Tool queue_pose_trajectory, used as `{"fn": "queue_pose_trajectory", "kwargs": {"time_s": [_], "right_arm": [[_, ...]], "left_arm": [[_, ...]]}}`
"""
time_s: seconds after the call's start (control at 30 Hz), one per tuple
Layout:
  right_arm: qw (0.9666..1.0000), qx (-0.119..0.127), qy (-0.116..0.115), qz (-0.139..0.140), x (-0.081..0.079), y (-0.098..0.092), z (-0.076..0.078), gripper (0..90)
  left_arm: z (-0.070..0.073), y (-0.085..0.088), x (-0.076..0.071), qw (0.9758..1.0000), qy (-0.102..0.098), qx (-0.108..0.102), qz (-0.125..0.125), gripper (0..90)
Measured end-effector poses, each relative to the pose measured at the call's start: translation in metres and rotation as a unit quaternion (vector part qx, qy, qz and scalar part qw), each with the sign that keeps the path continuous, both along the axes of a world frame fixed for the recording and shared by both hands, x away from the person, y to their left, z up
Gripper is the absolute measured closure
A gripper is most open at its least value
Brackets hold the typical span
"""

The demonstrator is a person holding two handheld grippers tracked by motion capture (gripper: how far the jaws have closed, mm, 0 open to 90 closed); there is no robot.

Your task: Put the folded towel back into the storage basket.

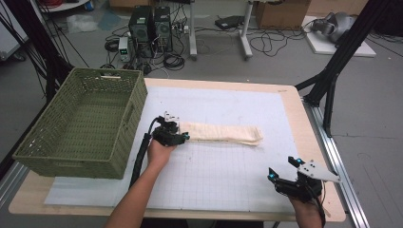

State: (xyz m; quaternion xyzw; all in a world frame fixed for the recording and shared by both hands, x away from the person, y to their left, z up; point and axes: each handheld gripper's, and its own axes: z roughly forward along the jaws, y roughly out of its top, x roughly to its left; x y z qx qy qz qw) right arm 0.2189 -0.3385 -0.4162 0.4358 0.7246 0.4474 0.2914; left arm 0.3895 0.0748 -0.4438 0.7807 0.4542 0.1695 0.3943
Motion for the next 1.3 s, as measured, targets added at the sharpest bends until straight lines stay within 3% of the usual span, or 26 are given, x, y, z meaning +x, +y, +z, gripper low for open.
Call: {"fn": "queue_pose_trajectory", "kwargs": {"time_s": [0.17, 0.2, 0.23, 0.27, 0.37, 0.6, 0.67, 0.7, 0.8, 0.9, 1.13, 1.17, 1.2, 1.23, 1.3], "right_arm": [[1.0, 0.003, -0.002, -0.001, 0.0, 0.0, 0.0, 15.8], [1.0, 0.003, -0.003, -0.002, 0.0, -0.001, 0.0, 15.8], [1.0, 0.003, -0.003, -0.002, 0.0, -0.001, 0.0, 15.8], [1.0, 0.004, -0.004, -0.001, 0.0, -0.001, -0.001, 15.8], [1.0, 0.004, -0.001, 0.0, 0.001, -0.001, -0.001, 15.7], [0.9999, 0.004, -0.008, -0.013, 0.002, 0.002, 0.0, 14.5], [1.0, 0.004, 0.006, -0.007, 0.004, 0.003, -0.001, 14.5], [0.9998, 0.002, 0.014, 0.011, 0.005, 0.004, -0.002, 14.7], [0.9998, -0.004, 0.01, 0.017, 0.007, 0.008, -0.001, 14.8], [0.9997, 0.007, 0.012, 0.022, 0.012, 0.01, 0.001, 14.8], [0.9996, 0.006, 0.001, 0.029, 0.027, 0.01, 0.01, 15.7], [0.9994, -0.011, 0.002, 0.034, 0.034, 0.012, 0.015, 20.1], [0.9994, -0.011, 0.002, 0.034, 0.034, 0.012, 0.015, 20.1], [0.9985, -0.033, 0.004, 0.043, 0.044, 0.017, 0.017, 21.5], [0.9982, -0.038, 0.006, 0.047, 0.054, 0.019, 0.018, 21.4]], "left_arm": [[-0.001, -0.003, -0.001, 0.9999, 0.009, 0.011, 0.003, 54.6], [-0.001, -0.003, -0.002, 0.9999, 0.007, 0.013, 0.001, 61.9], [-0.001, -0.003, -0.002, 0.9999, 0.007, 0.011, -0.005, 61.9], [-0.001, -0.003, -0.003, 0.9999, 0.007, 0.009, -0.011, 72.3], [-0.002, -0.004, -0.007, 0.9997, -0.006, 0.009, -0.023, 79.3], [-0.003, 0.002, -0.009, 0.9995, -0.013, -0.013, -0.026, 80.8], [-0.004, 0.002, -0.01, 0.9993, -0.016, -0.02, -0.028, 80.9], [-0.004, 0.003, -0.011, 0.9991, -0.017, -0.021, -0.031, 81.0], [-0.005, 0.006, -0.013, 0.9986, -0.017, -0.038, -0.032, 81.1], [-0.004, 0.007, -0.015, 0.9984, -0.017, -0.041, -0.034, 81.0], [-0.002, 0.009, -0.016, 0.9983, -0.017, -0.046, -0.031, 80.8], [-0.002, 0.009, -0.016, 0.9983, -0.016, -0.046, -0.032, 80.7], [-0.002, 0.009, -0.016, 0.9983, -0.015, -0.046, -0.033, 80.7], [-0.002, 0.009, -0.017, 0.9982, -0.014, -0.049, -0.032, 80.4], [-0.001, 0.009, -0.017, 0.9981, -0.011, -0.052, -0.029, 80.4]]}}
